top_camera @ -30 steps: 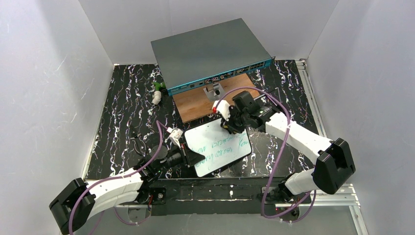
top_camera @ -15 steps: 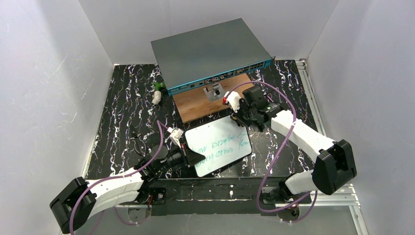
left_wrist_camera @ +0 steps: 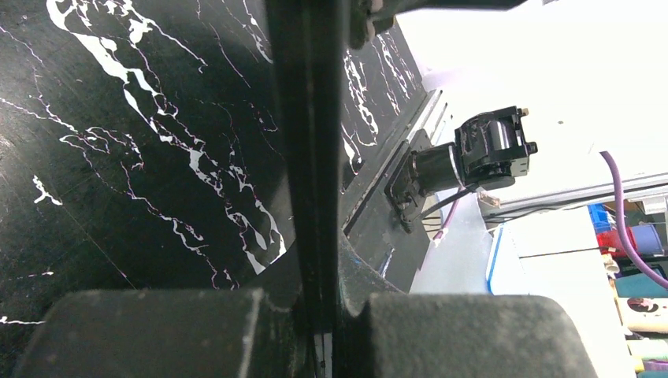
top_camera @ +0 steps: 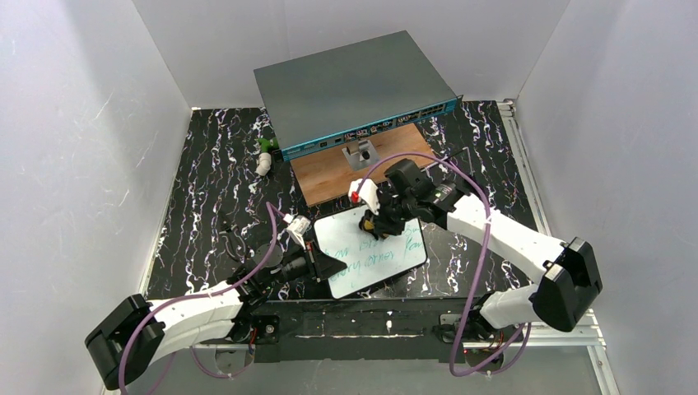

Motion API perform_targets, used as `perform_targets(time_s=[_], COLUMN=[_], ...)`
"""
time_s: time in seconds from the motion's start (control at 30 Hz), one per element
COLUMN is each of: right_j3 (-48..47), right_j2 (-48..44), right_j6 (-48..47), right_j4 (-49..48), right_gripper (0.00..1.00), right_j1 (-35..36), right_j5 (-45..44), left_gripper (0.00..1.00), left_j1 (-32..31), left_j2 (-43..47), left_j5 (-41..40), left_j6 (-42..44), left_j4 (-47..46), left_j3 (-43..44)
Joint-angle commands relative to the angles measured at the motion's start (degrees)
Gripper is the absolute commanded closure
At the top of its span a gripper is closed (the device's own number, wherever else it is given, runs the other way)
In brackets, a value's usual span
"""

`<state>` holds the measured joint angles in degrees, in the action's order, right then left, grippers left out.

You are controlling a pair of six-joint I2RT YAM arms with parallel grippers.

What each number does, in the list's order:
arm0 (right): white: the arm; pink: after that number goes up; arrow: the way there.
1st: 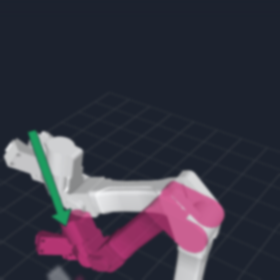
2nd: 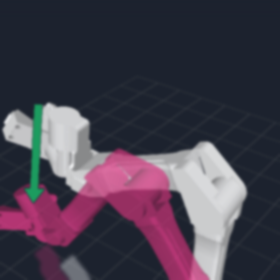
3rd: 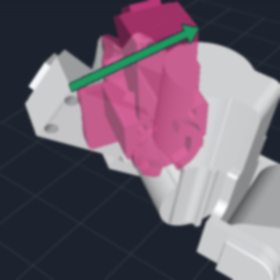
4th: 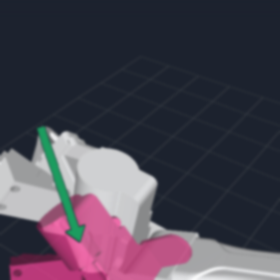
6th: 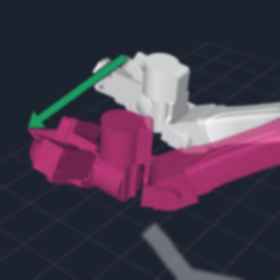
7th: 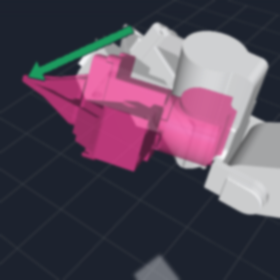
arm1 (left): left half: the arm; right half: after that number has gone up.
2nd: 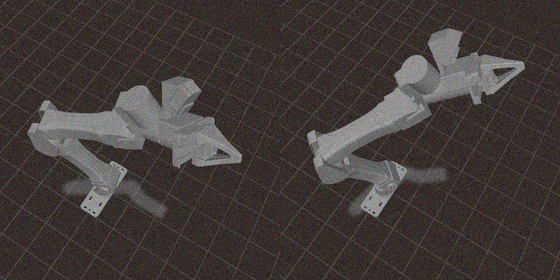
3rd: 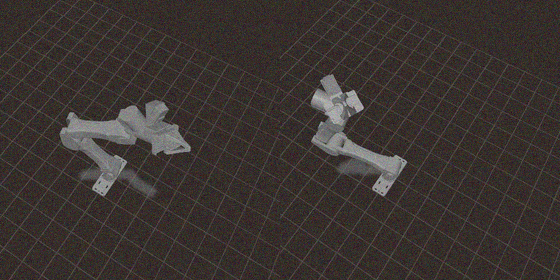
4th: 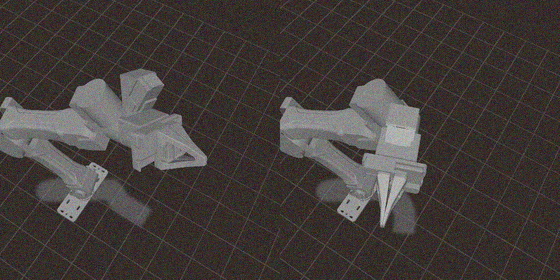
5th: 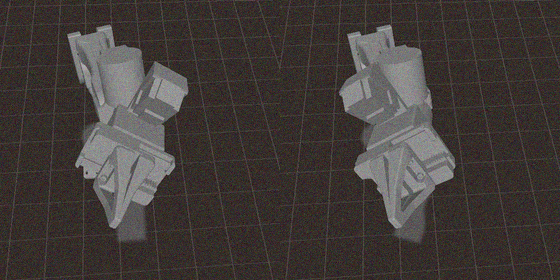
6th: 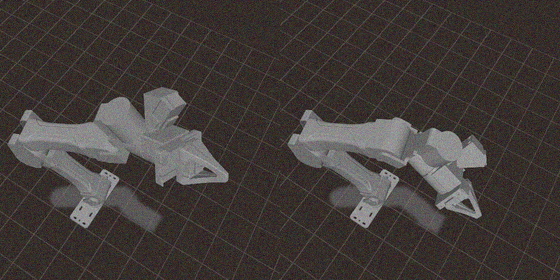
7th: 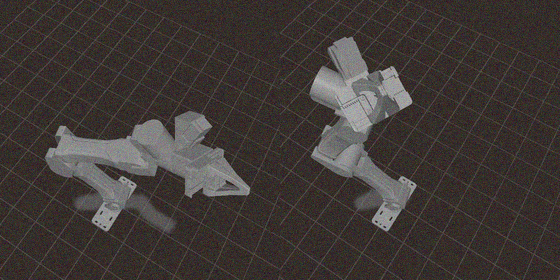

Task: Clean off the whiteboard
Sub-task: Erase the whiteboard at the center of the board.

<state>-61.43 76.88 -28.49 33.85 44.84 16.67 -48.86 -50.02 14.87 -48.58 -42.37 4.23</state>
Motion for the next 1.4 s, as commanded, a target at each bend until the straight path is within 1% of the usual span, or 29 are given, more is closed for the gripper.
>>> perform_targets(time_s=[0.0,0.1,0.23,0.33,0.4,0.47,0.6,0.63,0.7,0.8,0.87,0.93,1.03,1.1,1.17,1.27,1.37], right_j3=[-7.4,-7.0,-3.7,-0.4,0.8,0.4,-2.7,-4.4,-9.0,-13.4,-14.1,-12.1,-6.8,-3.0,1.0,8.0,10.9], right_j2=[2.8,3.7,2.4,0.3,0.0,0.2,1.8,2.6,4.9,7.6,8.5,7.8,5.0,2.8,0.2,-3.9,-5.7], right_j6=[1.1,2.2,3.2,2.2,1.9,2.0,0.8,0.9,1.7,3.0,3.7,3.3,3.0,2.6,0.5,-3.2,-5.1], right_j4=[1.4,-2.0,-4.5,-6.7,-6.4,-4.6,-1.5,0.4,2.8,4.6,4.1,1.9,-1.9,-3.9,-5.8,-9.9,-10.6], right_gripper=[0.99,0.99,0.99,0.99,0.99,0.99,0.99,0.99,0.99,0.99,0.99,0.99,0.99,0.99,0.99,0.99,0.99], right_j1=[0.5,-1.6,-7.3,-8.8,-8.7,-7.9,-1.1,1.3,3.8,5.4,5.4,4.8,0.9,-2.7,-4.8,-5.4,-5.5], right_j5=[-1.9,-11.2,-15.1,-16.3,-14.6,-9.7,-4.5,-2.8,0.1,2.0,0.2,-4.5,-9.0,-10.0,-11.2,-14.0,-13.7], left_gripper=[1.0,1.0,1.0,1.0,1.0,1.0,1.0,1.0,1.0,1.0,1.0,1.0,1.0,1.0,1.0,1.0,1.0], left_j1=[-0.2,-0.2,-0.2,-0.2,-0.2,-0.2,-0.2,-0.2,-0.2,-0.2,-0.2,-0.2,-0.2,-0.2,-0.2,-0.2,-0.2], left_j2=[0.2,0.9,2.3,2.5,2.2,1.7,1.2,1.1,1.1,1.2,1.5,2.0,2.7,3.0,3.0,3.1,3.4], left_j5=[1.2,1.1,0.8,0.9,1.0,1.1,1.1,1.0,0.9,0.7,0.6,0.5,0.4,0.5,0.7,0.8,0.8], left_j6=[0.7,0.7,0.9,1.1,1.1,1.0,0.9,0.8,0.7,0.3,0.2,0.0,0.0,-0.1,-0.1,-0.2,-0.2], left_j4=[-7.2,-6.6,-6.0,-6.3,-6.8,-7.4,-7.7,-7.7,-7.6,-7.7,-7.6,-7.5,-7.4,-7.8,-8.0,-8.2,-8.2], left_j3=[2.4,2.2,1.8,1.5,1.5,1.5,1.6,1.6,1.7,1.5,1.4,1.3,1.2,1.0,0.8,0.8,0.8])
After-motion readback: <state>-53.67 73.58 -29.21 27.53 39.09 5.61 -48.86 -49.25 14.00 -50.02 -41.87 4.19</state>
